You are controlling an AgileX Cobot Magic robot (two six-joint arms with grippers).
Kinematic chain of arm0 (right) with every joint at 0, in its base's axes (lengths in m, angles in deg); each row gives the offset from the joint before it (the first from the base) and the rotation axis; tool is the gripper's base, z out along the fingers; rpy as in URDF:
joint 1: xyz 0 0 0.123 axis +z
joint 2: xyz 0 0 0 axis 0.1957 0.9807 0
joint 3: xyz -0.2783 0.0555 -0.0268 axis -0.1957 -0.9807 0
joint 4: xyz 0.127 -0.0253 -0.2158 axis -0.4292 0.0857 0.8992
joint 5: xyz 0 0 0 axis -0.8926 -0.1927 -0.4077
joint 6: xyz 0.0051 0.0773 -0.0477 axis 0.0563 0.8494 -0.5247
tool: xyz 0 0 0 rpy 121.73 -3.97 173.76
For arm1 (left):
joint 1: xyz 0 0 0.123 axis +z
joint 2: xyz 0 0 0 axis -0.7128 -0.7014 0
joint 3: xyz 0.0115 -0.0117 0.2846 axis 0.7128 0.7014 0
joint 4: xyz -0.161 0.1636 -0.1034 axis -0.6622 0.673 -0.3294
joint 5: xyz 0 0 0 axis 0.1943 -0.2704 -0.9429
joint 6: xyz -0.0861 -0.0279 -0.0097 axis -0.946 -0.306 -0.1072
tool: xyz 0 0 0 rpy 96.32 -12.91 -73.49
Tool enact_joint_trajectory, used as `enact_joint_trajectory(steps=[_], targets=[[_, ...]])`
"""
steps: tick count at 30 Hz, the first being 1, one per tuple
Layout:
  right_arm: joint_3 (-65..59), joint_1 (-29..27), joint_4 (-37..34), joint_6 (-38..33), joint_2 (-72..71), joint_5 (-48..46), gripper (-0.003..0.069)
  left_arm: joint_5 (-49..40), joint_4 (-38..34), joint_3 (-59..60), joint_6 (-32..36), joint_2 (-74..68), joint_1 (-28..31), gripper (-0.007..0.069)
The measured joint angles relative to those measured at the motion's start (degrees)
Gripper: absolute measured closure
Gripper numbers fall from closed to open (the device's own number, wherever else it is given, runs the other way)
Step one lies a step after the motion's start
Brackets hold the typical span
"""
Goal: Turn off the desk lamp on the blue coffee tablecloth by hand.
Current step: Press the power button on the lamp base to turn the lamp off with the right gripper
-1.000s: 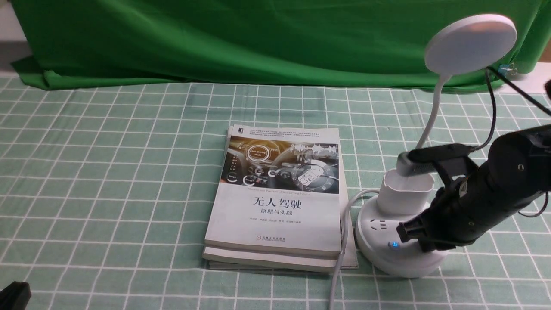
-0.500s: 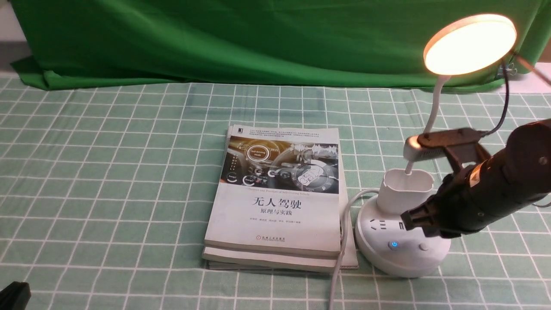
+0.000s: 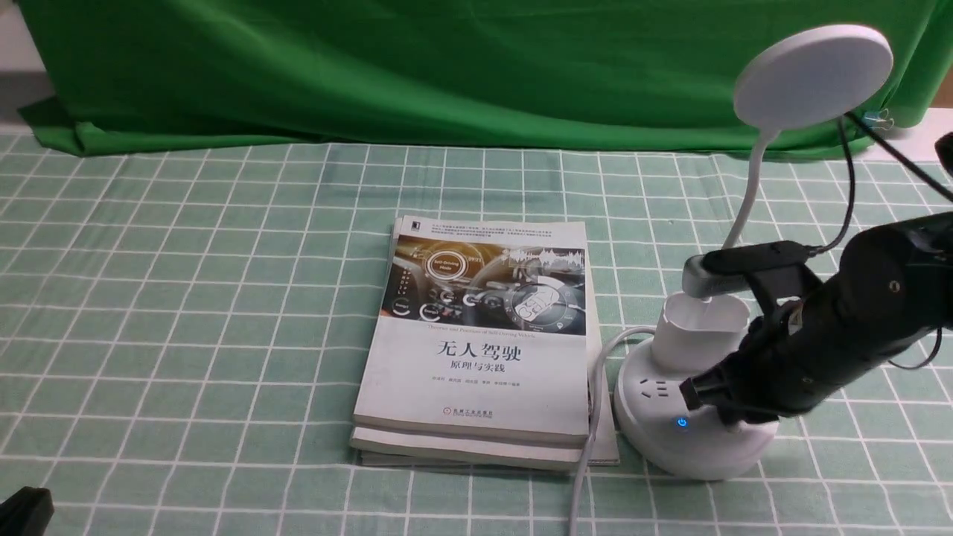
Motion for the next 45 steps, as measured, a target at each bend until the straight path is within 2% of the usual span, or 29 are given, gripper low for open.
enact_joint_trajectory(steps=[14, 25, 33, 39, 45], targets=[[-0.75, 0.0, -0.14, 0.0, -7.21, -1.52, 0.0621, 0.0, 0.0, 0.0, 0.0, 0.0, 0.0, 0.0624], [-0.75, 0.0, -0.32, 0.13, -1.22, -1.73, 0.0621, 0.0, 0.05, 0.0, 0.0, 0.0, 0.0, 0.0624], [-0.56, 0.0, -0.32, 1.1, -1.94, -1.66, 0.0621, 0.0, 0.05, 0.0, 0.0, 0.0, 0.0, 0.0624], [-0.87, 0.0, -0.37, 1.23, -9.19, -2.7, 0.0621, 0.0, 0.05, 0.0, 0.0, 0.0, 0.0, 0.0624], [-3.54, 0.9, -0.37, 2.76, -23.82, -4.4, 0.0621, 0.0, 0.05, 0.0, 0.0, 0.0, 0.0, 0.0624]])
